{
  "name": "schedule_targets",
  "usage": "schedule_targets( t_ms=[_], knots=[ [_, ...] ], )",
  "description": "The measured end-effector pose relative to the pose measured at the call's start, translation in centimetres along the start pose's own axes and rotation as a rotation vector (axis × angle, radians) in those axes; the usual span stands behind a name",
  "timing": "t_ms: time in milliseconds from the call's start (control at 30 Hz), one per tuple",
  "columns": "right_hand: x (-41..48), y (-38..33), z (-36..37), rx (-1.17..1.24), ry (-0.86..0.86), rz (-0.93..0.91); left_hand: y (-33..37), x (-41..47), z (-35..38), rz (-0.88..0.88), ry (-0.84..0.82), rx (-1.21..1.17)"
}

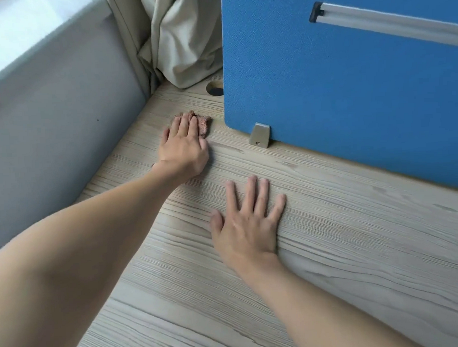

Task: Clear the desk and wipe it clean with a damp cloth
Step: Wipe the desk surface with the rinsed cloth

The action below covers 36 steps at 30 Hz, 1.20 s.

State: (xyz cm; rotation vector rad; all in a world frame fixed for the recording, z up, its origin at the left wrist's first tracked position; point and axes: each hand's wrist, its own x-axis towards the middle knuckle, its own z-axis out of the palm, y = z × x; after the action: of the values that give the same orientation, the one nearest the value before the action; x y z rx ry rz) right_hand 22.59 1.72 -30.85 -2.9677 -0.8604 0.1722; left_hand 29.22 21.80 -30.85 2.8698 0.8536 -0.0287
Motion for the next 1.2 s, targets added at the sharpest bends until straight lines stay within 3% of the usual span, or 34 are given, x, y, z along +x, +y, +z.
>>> schedule_targets(
  t_ms=[300, 400, 567, 767, 833, 933, 1033, 1100, 1200],
  knots=[
    [-0.4, 0.0, 0.1, 0.016, 0.065, 0.008, -5.8, 4.1, -2.0, -0.175, -0.005, 0.009],
    [-0.2, 0.1, 0.2, 0.011, 0.07, 0.017, -7.1, 5.7, -3.2, -0.274, -0.081, -0.005],
    [-0.3, -0.1, 0.2, 0.002, 0.078, 0.011, -3.0, 4.7, -1.5, 0.03, -0.021, 0.059],
    [-0.3, -0.2, 0.1, -0.023, 0.059, 0.021, -1.3, 3.1, -1.0, 0.36, -0.107, 0.09],
    [-0.2, -0.1, 0.1, -0.007, 0.076, 0.021, -2.6, 3.3, -1.3, 0.332, -0.121, 0.075],
    [-0.3, -0.1, 0.3, -0.01, 0.086, 0.018, -7.3, 3.0, -2.4, 0.08, -0.119, 0.028],
    [-0.3, -0.1, 0.3, -0.009, 0.083, 0.019, -10.2, 1.8, -2.8, -0.051, -0.097, -0.005],
    [-0.3, -0.1, 0.3, -0.014, 0.082, 0.009, -9.6, 0.7, -2.6, -0.038, -0.044, 0.02],
    [-0.2, -0.1, 0.4, -0.027, 0.07, 0.018, -7.9, -1.6, -2.0, 0.14, -0.034, 0.023]
  ],
)
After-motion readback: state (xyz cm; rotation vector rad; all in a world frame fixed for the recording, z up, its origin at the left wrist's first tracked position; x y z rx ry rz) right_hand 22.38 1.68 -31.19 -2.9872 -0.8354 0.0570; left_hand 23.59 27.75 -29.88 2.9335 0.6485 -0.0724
